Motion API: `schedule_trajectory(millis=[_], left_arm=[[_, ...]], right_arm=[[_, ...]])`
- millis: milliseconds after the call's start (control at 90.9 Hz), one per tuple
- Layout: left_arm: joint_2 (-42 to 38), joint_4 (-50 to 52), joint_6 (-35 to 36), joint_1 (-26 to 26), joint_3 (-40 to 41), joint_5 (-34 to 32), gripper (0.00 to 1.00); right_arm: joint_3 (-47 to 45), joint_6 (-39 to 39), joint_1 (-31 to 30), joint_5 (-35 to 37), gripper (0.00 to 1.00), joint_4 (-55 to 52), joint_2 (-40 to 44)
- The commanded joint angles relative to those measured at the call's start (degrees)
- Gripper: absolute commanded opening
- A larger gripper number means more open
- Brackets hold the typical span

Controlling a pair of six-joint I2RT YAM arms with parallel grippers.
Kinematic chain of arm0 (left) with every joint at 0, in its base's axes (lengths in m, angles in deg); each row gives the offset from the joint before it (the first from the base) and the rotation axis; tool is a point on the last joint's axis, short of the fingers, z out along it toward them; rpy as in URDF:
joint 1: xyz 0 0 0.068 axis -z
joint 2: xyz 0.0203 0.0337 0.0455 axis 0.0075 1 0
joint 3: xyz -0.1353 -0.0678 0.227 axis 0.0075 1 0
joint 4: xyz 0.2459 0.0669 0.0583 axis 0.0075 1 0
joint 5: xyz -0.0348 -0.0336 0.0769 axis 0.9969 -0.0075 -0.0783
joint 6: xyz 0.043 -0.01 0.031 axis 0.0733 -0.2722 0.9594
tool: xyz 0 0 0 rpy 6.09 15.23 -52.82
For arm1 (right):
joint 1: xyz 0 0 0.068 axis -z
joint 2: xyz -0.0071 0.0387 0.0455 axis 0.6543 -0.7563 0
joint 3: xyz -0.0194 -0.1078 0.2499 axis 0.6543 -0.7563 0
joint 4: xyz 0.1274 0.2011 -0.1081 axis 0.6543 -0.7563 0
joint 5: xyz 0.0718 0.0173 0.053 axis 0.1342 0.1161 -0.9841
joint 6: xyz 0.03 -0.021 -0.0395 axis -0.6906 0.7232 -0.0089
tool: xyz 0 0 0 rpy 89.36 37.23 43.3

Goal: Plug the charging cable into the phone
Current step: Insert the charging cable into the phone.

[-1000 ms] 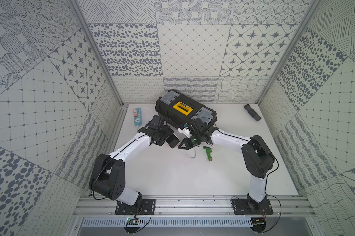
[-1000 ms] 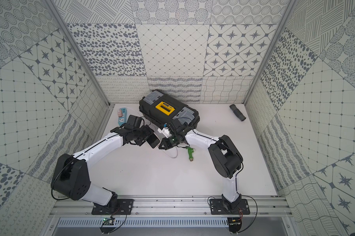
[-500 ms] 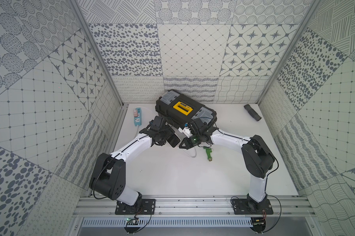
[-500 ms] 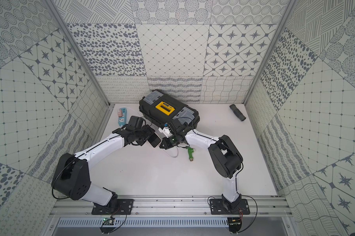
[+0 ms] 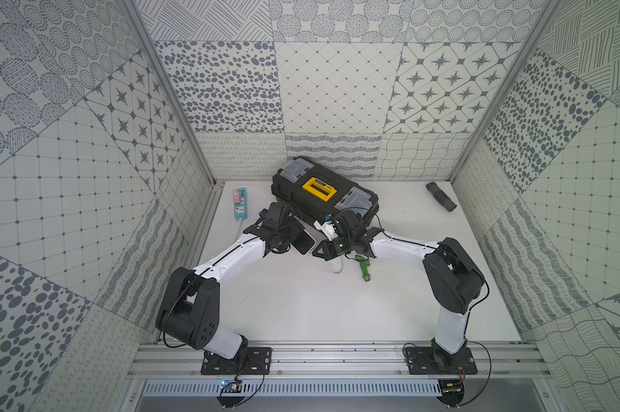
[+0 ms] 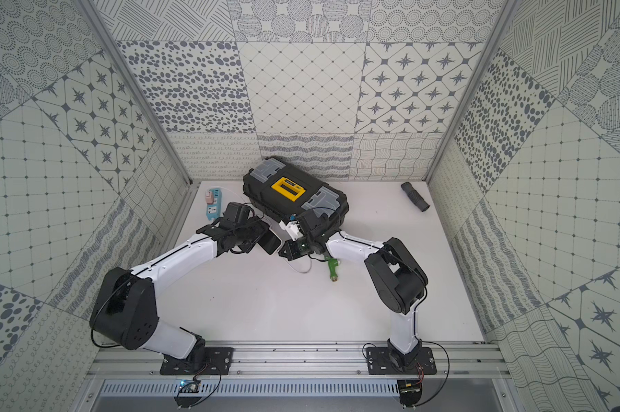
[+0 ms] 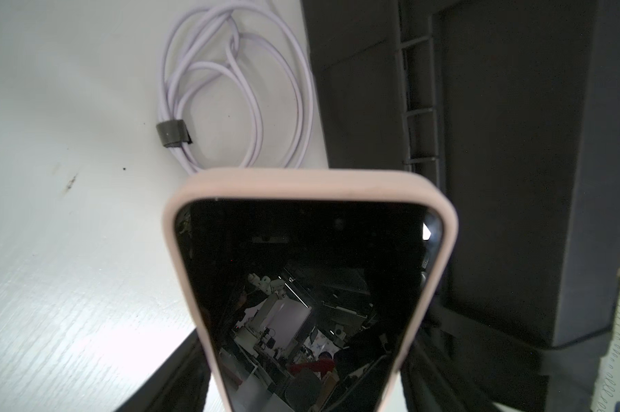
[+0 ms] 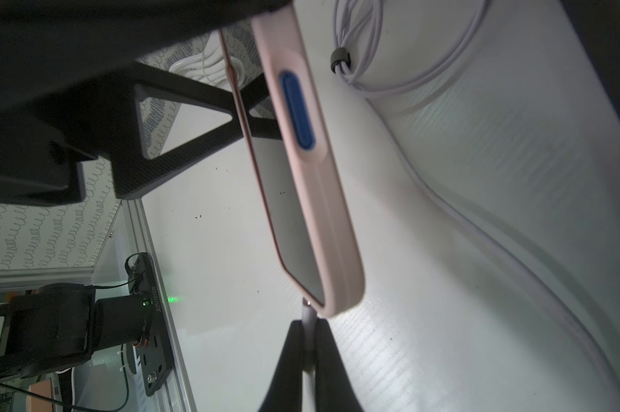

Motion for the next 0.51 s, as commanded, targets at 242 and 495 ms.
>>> schedule_trajectory(millis=[242,495], left_arm=[[0.8,4.5,6.2,1.9,-1.4,17.9,0.0],[2.4,4.3,9.2,2.0,-1.7,23.3,0.0]], right_arm=[[5.2,0.3,0.8,-1.3,0.0,17.0,1.9],[7.7,2.8,0.8,-2.9,0.0,14.5,1.6]])
